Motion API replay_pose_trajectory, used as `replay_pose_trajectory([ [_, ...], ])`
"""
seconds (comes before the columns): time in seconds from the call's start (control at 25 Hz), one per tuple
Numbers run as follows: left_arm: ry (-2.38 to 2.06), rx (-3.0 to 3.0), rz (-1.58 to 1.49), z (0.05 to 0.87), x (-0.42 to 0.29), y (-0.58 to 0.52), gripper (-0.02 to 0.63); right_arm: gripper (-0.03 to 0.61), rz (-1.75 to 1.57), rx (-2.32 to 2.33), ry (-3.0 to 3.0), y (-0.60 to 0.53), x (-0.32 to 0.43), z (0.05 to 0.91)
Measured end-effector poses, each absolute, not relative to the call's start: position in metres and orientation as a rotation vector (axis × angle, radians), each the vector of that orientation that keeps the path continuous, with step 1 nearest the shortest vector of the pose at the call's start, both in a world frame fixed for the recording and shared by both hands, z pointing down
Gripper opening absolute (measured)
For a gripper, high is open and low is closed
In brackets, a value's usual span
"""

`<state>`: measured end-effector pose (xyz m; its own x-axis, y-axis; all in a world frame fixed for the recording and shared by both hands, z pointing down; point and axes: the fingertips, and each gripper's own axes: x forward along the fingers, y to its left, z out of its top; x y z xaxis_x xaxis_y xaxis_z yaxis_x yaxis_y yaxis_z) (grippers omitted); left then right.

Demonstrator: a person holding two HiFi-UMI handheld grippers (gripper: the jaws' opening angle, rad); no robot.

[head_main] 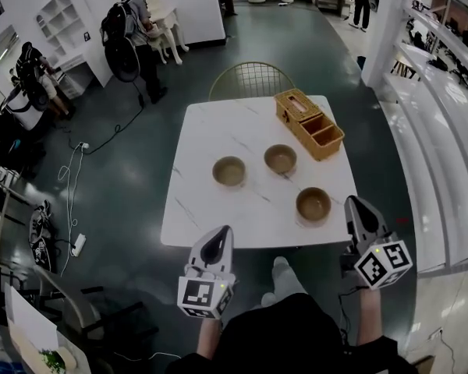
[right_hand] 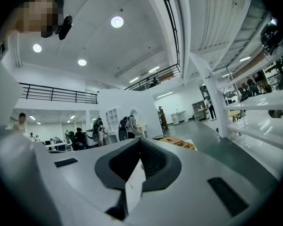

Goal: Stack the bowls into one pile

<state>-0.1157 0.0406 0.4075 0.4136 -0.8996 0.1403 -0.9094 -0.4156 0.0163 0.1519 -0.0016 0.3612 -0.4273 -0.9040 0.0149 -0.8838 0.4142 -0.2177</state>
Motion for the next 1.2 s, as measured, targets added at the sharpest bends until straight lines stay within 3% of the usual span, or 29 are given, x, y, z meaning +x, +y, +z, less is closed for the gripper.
replay_pose_trajectory([
  [1.2,-1.43,2.482,0.321,0.476,-0.037,-0.089,0.014,0.014,-0.632,-1.449,3.044,-0.135,0.143,0.454],
])
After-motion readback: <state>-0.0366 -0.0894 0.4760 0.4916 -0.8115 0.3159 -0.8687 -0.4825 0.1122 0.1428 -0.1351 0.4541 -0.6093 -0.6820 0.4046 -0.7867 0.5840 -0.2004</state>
